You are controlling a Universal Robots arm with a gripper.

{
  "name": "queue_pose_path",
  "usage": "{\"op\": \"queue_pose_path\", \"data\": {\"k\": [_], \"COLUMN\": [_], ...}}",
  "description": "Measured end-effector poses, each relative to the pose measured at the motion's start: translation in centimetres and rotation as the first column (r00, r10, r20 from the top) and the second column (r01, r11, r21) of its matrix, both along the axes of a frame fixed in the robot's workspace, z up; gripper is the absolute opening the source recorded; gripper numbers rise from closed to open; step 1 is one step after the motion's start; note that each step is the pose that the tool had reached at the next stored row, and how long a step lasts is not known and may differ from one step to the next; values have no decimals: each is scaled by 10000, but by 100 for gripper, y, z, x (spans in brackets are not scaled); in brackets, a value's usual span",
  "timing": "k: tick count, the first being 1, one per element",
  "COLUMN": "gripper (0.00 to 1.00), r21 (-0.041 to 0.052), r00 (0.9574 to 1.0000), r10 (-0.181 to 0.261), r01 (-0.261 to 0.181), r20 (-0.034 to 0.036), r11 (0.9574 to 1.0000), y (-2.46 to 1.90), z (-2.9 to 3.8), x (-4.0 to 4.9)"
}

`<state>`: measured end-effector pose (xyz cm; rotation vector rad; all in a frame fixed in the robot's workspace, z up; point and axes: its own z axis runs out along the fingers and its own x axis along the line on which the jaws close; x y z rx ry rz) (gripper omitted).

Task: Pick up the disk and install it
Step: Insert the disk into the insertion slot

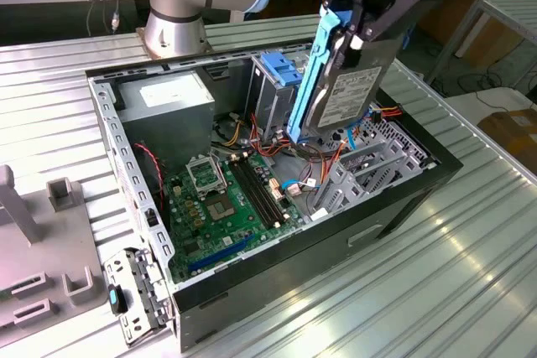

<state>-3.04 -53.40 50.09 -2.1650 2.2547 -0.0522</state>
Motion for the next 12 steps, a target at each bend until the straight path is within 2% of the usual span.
{"op": "queue_pose_path", "data": {"k": [1, 2, 4, 5, 6, 9, 12], "gripper": [37, 37, 37, 37, 37, 37, 37], "r21": [0, 0, 0, -1, 0, -1, 0], "r00": [10000, 10000, 10000, 10000, 10000, 10000, 10000], "r10": [0, 1, 1, 1, 1, 1, -3], "r01": [0, -1, -1, -1, -1, -1, 3], "r20": [-6, -15, -33, -36, -35, -38, -39], "r11": [10000, 10000, 10000, 10000, 10000, 10000, 10000], "y": [-102, -172, -253, -269, -269, -261, -237], "z": [-24, -48, -83, -120, -145, -192, -225], "x": [115, 265, 538, 679, 731, 811, 816]}}
